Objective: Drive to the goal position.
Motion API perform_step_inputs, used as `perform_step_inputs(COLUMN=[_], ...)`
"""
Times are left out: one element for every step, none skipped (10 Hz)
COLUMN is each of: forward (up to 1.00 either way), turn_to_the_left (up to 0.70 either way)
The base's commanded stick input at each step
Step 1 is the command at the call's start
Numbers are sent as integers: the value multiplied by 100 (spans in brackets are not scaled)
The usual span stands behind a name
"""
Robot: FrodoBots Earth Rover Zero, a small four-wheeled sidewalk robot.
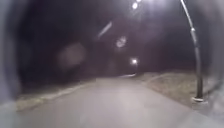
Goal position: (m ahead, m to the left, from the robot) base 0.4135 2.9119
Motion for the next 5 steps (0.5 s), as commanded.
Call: perform_step_inputs(forward=[100,100,100,100,100], turn_to_the_left=[0,0,0,0,0])
